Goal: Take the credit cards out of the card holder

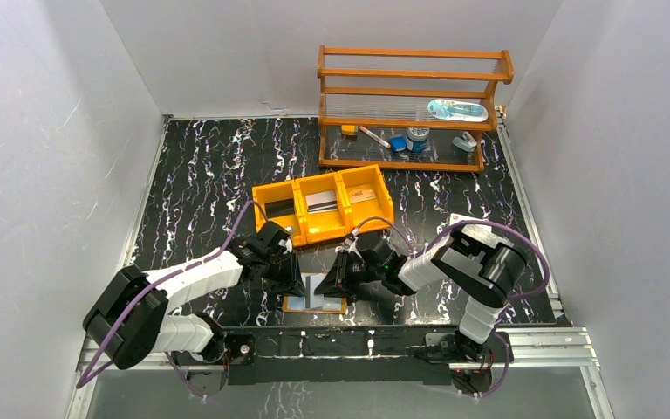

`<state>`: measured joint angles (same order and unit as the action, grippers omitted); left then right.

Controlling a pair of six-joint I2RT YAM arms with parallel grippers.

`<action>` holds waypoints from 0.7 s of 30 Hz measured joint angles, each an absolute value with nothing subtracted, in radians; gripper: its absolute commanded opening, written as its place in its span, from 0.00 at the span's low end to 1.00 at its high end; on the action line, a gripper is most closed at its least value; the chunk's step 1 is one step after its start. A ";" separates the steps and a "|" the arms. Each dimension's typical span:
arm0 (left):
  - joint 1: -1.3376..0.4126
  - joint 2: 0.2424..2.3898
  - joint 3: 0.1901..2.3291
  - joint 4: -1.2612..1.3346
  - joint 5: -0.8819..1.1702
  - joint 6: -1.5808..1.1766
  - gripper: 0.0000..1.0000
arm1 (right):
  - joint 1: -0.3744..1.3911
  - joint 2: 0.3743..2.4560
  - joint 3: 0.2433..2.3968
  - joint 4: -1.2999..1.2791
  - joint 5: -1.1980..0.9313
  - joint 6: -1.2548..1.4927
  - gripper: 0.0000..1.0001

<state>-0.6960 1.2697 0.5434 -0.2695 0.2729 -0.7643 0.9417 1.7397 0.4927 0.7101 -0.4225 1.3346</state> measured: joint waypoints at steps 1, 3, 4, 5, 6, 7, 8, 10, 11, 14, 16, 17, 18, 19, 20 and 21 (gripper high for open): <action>-0.696 1.270 0.543 -0.270 0.273 -0.764 0.19 | 0.942 1.740 0.493 0.710 -0.424 1.334 0.24; -0.696 1.270 0.543 -0.270 0.273 -0.764 0.19 | 0.942 1.740 0.493 0.710 -0.427 1.334 0.21; -0.696 1.270 0.543 -0.270 0.273 -0.763 0.19 | 0.942 1.740 0.493 0.710 -0.427 1.333 0.21; -0.696 1.270 0.543 -0.270 0.273 -0.763 0.19 | 0.942 1.740 0.493 0.709 -0.427 1.334 0.22; -0.696 1.270 0.543 -0.270 0.273 -0.763 0.19 | 0.942 1.740 0.493 0.708 -0.427 1.334 0.24; -0.696 1.270 0.543 -0.270 0.273 -0.763 0.19 | 0.942 1.740 0.493 0.707 -0.427 1.335 0.26; -0.696 1.270 0.543 -0.270 0.273 -0.763 0.19 | 0.942 1.740 0.493 0.707 -0.427 1.335 0.26; -0.696 1.270 0.543 -0.270 0.273 -0.763 0.19 | 0.942 1.737 0.493 0.706 -0.426 1.336 0.25; -0.696 1.270 0.543 -0.271 0.273 -0.763 0.19 | 0.942 1.734 0.493 0.704 -0.426 1.336 0.23; -0.696 1.270 0.543 -0.272 0.273 -0.763 0.19 | 0.941 1.724 0.493 0.696 -0.424 1.335 0.18; -0.696 1.269 0.543 -0.275 0.273 -0.763 0.19 | 0.939 1.718 0.493 0.689 -0.422 1.334 0.14; -0.696 1.269 0.543 -0.277 0.273 -0.763 0.19 | 0.938 1.716 0.493 0.687 -0.422 1.333 0.12; -0.696 1.269 0.543 -0.277 0.273 -0.763 0.19 | 0.937 1.713 0.493 0.686 -0.422 1.333 0.10; -0.696 1.269 0.543 -0.277 0.273 -0.763 0.19 | 0.937 1.711 0.493 0.685 -0.422 1.332 0.09; -0.696 1.269 0.543 -0.278 0.273 -0.763 0.19 | 0.937 1.709 0.493 0.684 -0.422 1.332 0.08; -0.696 1.269 0.543 -0.278 0.273 -0.763 0.18 | 0.937 1.707 0.493 0.683 -0.422 1.331 0.08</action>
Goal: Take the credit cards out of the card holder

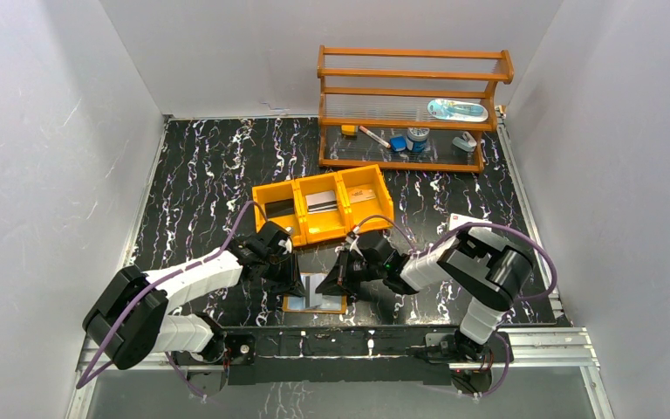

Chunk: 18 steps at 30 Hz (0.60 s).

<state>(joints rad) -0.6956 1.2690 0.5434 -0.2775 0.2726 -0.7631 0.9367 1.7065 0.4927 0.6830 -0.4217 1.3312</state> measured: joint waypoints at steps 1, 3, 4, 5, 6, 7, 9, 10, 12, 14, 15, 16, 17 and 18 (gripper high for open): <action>-0.696 1.269 0.543 -0.278 0.273 -0.763 0.18 | 0.936 1.703 0.493 0.683 -0.422 1.332 0.08; -0.696 1.269 0.543 -0.278 0.273 -0.763 0.18 | 0.936 1.693 0.492 0.677 -0.420 1.332 0.07; -0.696 1.269 0.543 -0.278 0.273 -0.763 0.18 | 0.935 1.686 0.491 0.672 -0.418 1.330 0.07; -0.696 1.269 0.543 -0.278 0.273 -0.763 0.18 | 0.934 1.676 0.488 0.663 -0.416 1.328 0.07; -0.696 1.269 0.543 -0.278 0.272 -0.763 0.18 | 0.933 1.668 0.486 0.653 -0.414 1.327 0.07; -0.696 1.269 0.543 -0.278 0.272 -0.763 0.18 | 0.931 1.658 0.484 0.640 -0.411 1.326 0.07; -0.696 1.269 0.543 -0.278 0.272 -0.763 0.18 | 0.926 1.634 0.479 0.612 -0.405 1.319 0.07; -0.696 1.269 0.543 -0.278 0.272 -0.763 0.18 | 0.923 1.622 0.479 0.598 -0.402 1.313 0.07; -0.696 1.269 0.543 -0.279 0.272 -0.763 0.18 | 0.921 1.599 0.479 0.568 -0.397 1.302 0.07; -0.696 1.269 0.543 -0.279 0.271 -0.763 0.18 | 0.918 1.577 0.478 0.540 -0.392 1.291 0.07; -0.696 1.269 0.543 -0.279 0.271 -0.763 0.18 | 0.916 1.563 0.476 0.525 -0.390 1.283 0.06; -0.696 1.269 0.543 -0.279 0.271 -0.763 0.19 | 0.913 1.550 0.476 0.508 -0.388 1.276 0.06; -0.696 1.269 0.543 -0.280 0.271 -0.763 0.19 | 0.910 1.536 0.475 0.490 -0.387 1.270 0.06; -0.696 1.269 0.544 -0.281 0.271 -0.763 0.21 | 0.905 1.519 0.475 0.465 -0.384 1.259 0.05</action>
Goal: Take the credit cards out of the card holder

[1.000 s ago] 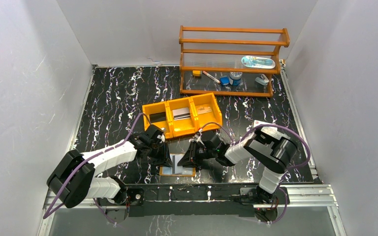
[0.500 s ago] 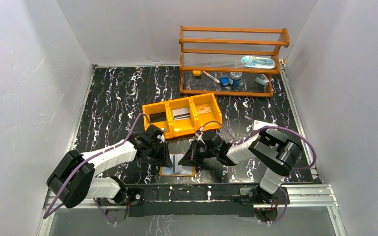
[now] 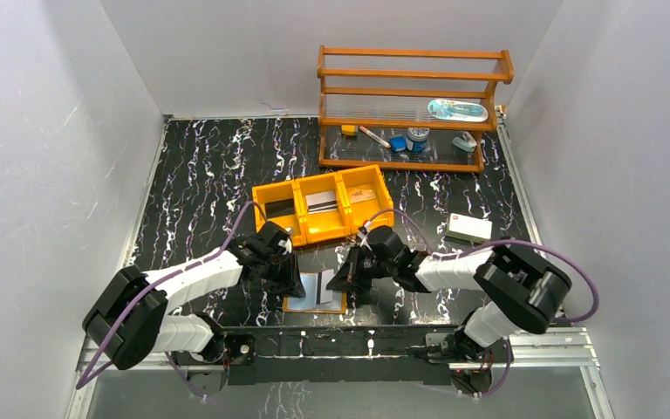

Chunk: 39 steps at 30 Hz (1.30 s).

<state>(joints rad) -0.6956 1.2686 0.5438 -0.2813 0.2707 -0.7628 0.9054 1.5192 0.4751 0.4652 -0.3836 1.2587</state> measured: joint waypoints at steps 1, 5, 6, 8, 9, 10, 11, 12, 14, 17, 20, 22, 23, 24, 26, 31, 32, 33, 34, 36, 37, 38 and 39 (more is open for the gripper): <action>-0.696 1.268 0.545 -0.287 0.271 -0.763 0.23 | 0.900 1.499 0.475 0.438 -0.378 1.249 0.05; -0.696 1.245 0.556 -0.339 0.254 -0.759 0.31 | 0.877 1.389 0.475 0.327 -0.337 1.207 0.03; -0.696 1.233 0.560 -0.355 0.245 -0.758 0.32 | 0.874 1.359 0.475 0.300 -0.325 1.196 0.03; -0.696 1.209 0.575 -0.393 0.227 -0.755 0.37 | 0.868 1.298 0.477 0.242 -0.295 1.169 0.01; -0.696 1.197 0.589 -0.415 0.215 -0.751 0.41 | 0.867 1.274 0.481 0.213 -0.281 1.155 0.00; -0.696 1.184 0.611 -0.440 0.195 -0.748 0.44 | 0.867 1.258 0.485 0.192 -0.270 1.145 0.00; -0.696 1.174 0.633 -0.461 0.175 -0.742 0.48 | 0.867 1.243 0.494 0.164 -0.256 1.131 0.00; -0.696 1.165 0.660 -0.488 0.146 -0.739 0.50 | 0.867 1.230 0.502 0.139 -0.242 1.116 0.00; -0.696 1.153 0.710 -0.538 0.080 -0.728 0.54 | 0.867 1.209 0.517 0.096 -0.216 1.086 0.00; -0.678 1.135 0.770 -0.612 -0.021 -0.700 0.60 | 0.866 1.182 0.538 0.045 -0.179 1.036 0.00; -0.580 1.108 0.785 -0.650 -0.046 -0.660 0.61 | 0.866 1.158 0.556 0.009 -0.147 0.986 0.00; -0.466 1.084 0.784 -0.661 -0.037 -0.633 0.62 | 0.866 1.148 0.572 -0.011 -0.128 0.954 0.00; -0.421 1.075 0.784 -0.660 -0.028 -0.622 0.64 | 0.866 1.144 0.582 -0.021 -0.117 0.934 0.00; -0.360 1.067 0.784 -0.657 -0.015 -0.607 0.66 | 0.866 1.140 0.595 -0.032 -0.105 0.913 0.00; -0.259 1.063 0.784 -0.653 0.012 -0.581 0.68 | 0.866 1.135 0.620 -0.053 -0.079 0.872 0.00; -0.168 1.065 0.785 -0.638 0.045 -0.522 0.88 | 0.866 1.134 0.703 -0.089 -0.004 0.721 0.00; -0.166 1.063 0.785 -0.628 0.043 -0.511 0.91 | 0.866 1.139 0.727 -0.101 0.015 0.680 0.00; -0.165 1.059 0.785 -0.621 0.035 -0.500 0.94 | 0.866 1.147 0.753 -0.107 0.033 0.637 0.00; -0.165 1.047 0.782 -0.604 0.017 -0.488 0.95 | 0.866 1.159 0.782 -0.110 0.052 0.589 0.00; -0.165 1.033 0.780 -0.595 0.004 -0.480 0.97 | 0.866 1.192 0.835 -0.110 0.080 0.484 0.00; -0.165 1.023 0.779 -0.588 -0.003 -0.476 0.98 | 0.866 1.216 0.867 -0.110 0.095 0.416 0.00; -0.165 1.013 0.778 -0.579 -0.009 -0.474 0.98 | 0.866 1.236 0.892 -0.110 0.104 0.366 0.00; -0.165 1.002 0.777 -0.571 -0.015 -0.473 0.98 | 0.866 1.264 0.921 -0.108 0.115 0.303 0.00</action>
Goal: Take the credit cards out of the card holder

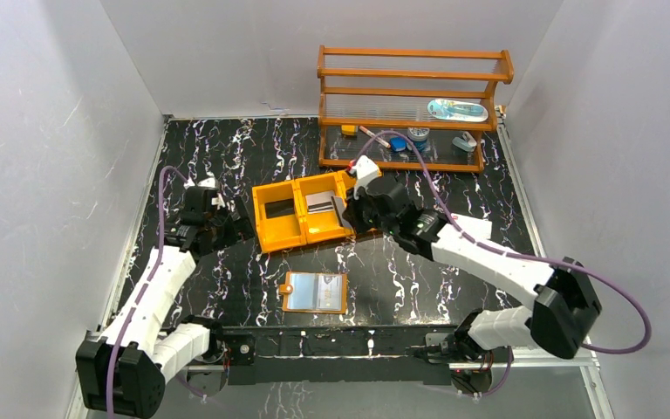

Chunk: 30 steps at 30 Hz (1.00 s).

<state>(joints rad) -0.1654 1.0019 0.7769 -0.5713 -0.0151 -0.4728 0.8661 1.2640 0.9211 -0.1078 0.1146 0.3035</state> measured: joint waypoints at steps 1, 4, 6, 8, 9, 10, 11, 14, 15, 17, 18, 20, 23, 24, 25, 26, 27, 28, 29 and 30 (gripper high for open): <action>-0.165 0.992 0.776 -0.567 -0.020 -0.472 0.98 | 0.866 1.292 0.945 -0.103 0.125 0.245 0.00; -0.165 0.972 0.776 -0.553 -0.043 -0.471 0.98 | 0.867 1.371 1.005 -0.102 0.143 0.074 0.00; -0.165 0.964 0.776 -0.548 -0.064 -0.471 0.98 | 0.868 1.420 1.034 -0.102 0.152 -0.031 0.00; -0.165 0.959 0.776 -0.546 -0.081 -0.469 0.98 | 0.871 1.460 1.056 -0.102 0.157 -0.128 0.00; -0.165 0.956 0.776 -0.547 -0.091 -0.469 0.98 | 0.872 1.482 1.068 -0.102 0.159 -0.180 0.00; -0.165 0.953 0.776 -0.547 -0.099 -0.469 0.98 | 0.873 1.497 1.077 -0.102 0.160 -0.215 0.00; -0.165 0.949 0.776 -0.547 -0.109 -0.469 0.98 | 0.874 1.515 1.087 -0.102 0.162 -0.255 0.00; -0.165 0.931 0.776 -0.547 -0.129 -0.469 0.98 | 0.879 1.573 1.129 -0.099 0.165 -0.356 0.00; -0.165 0.925 0.776 -0.547 -0.134 -0.469 0.98 | 0.879 1.589 1.142 -0.097 0.166 -0.378 0.00; -0.165 0.916 0.776 -0.547 -0.146 -0.469 0.98 | 0.881 1.629 1.174 -0.085 0.169 -0.429 0.00; -0.165 0.915 0.776 -0.547 -0.151 -0.469 0.98 | 0.883 1.650 1.191 -0.081 0.174 -0.452 0.00; -0.165 0.915 0.776 -0.547 -0.160 -0.469 0.98 | 0.884 1.688 1.222 -0.077 0.185 -0.487 0.00; -0.165 0.915 0.776 -0.548 -0.169 -0.468 0.98 | 0.886 1.744 1.253 -0.061 0.208 -0.560 0.00; -0.165 0.915 0.776 -0.548 -0.169 -0.468 0.99 | 0.886 1.763 1.259 -0.054 0.215 -0.587 0.00; -0.165 0.914 0.776 -0.548 -0.169 -0.468 0.98 | 0.886 1.784 1.266 -0.050 0.223 -0.614 0.00; -0.165 0.913 0.776 -0.548 -0.169 -0.467 0.98 | 0.886 1.802 1.271 -0.050 0.229 -0.636 0.00; -0.165 0.911 0.776 -0.548 -0.169 -0.467 0.98 | 0.886 1.824 1.280 -0.051 0.236 -0.661 0.00; -0.165 0.908 0.776 -0.548 -0.170 -0.467 0.98 | 0.886 1.846 1.290 -0.050 0.240 -0.683 0.00; -0.165 0.906 0.776 -0.548 -0.170 -0.467 0.98 | 0.886 1.867 1.302 -0.051 0.242 -0.699 0.00; -0.165 0.903 0.776 -0.548 -0.172 -0.467 0.98 | 0.887 1.889 1.314 -0.051 0.245 -0.717 0.00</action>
<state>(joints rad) -0.1654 0.9031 0.7765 -0.5480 -0.1722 -0.4675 0.8867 1.8893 1.3140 -0.0509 0.2447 -0.7170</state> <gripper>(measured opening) 0.983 0.075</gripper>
